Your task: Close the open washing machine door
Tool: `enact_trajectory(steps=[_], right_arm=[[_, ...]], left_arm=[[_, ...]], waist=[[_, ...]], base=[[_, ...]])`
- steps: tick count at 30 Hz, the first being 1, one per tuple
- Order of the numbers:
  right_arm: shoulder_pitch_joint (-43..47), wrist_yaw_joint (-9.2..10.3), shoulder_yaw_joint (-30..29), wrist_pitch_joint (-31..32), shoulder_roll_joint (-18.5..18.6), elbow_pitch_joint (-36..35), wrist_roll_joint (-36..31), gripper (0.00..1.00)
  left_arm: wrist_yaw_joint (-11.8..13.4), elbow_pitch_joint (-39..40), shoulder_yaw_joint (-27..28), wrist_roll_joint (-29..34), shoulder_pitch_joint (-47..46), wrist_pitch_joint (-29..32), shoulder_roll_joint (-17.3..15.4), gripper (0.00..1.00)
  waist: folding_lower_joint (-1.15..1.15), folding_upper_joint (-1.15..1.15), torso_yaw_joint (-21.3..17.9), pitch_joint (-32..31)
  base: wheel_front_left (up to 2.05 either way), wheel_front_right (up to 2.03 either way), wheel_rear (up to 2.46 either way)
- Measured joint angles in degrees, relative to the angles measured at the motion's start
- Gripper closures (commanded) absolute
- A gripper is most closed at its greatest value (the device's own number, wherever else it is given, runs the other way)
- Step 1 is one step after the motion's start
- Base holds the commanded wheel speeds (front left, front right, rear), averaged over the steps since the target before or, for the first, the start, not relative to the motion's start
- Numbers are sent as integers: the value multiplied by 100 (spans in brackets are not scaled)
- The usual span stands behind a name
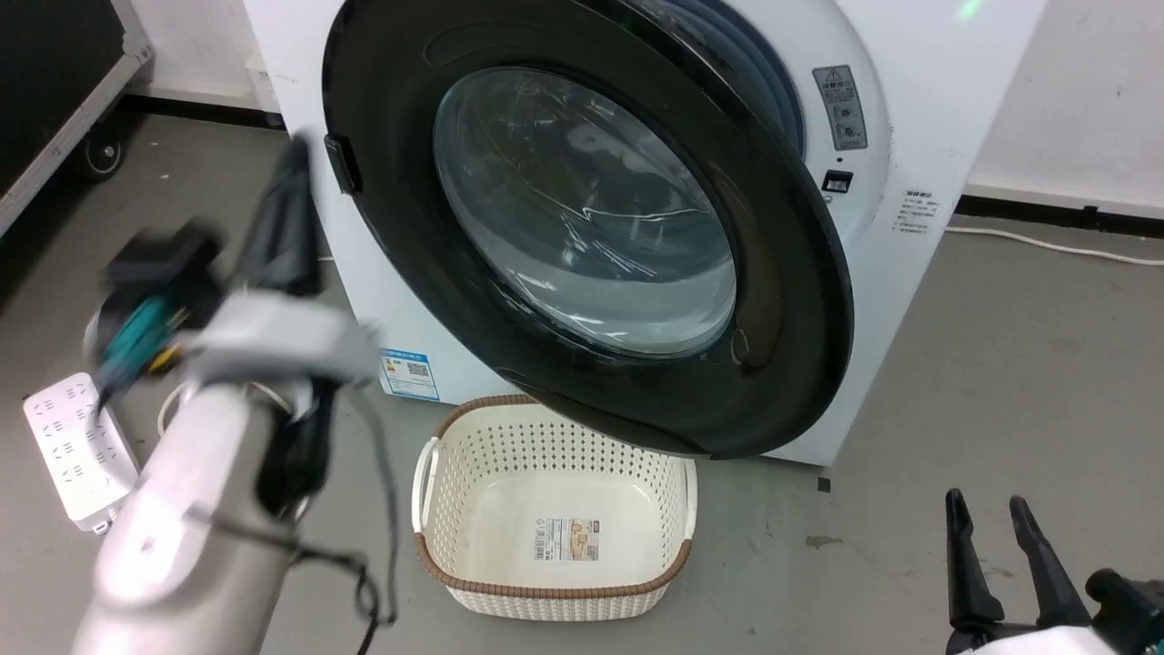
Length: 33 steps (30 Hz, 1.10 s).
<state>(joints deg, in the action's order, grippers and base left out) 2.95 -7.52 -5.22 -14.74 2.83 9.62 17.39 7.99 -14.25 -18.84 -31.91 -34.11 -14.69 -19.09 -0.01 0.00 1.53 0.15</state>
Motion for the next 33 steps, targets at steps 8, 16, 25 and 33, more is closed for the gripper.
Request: enact_trajectory(steps=[8, 16, 25, 33], right_arm=[[83, 0, 19, 0, 1, -1, 0, 0], [153, 0, 137, 0, 1, 23, 46, 0], [194, 0, 202, 0, 1, 53, 132, 0], [211, 0, 91, 0, 1, 44, -29, 0]], left_arm=[[-35, 446, 825, 266, 1684, 0, 148, 100], [-371, 46, 501, 146, 2496, 168, 202, 100], [-356, 59, 554, -2, 2687, 196, 234, 0], [-304, 298, 622, 130, 2799, 52, 292, 0]], waist=[[0, 0, 32, -112], [1, 0, 15, -177], [1, 0, -8, -201], [1, 0, -17, -210]], base=[[0, 0, 0], [0, 0, 0], [0, 0, 0], [0, 0, 0]])
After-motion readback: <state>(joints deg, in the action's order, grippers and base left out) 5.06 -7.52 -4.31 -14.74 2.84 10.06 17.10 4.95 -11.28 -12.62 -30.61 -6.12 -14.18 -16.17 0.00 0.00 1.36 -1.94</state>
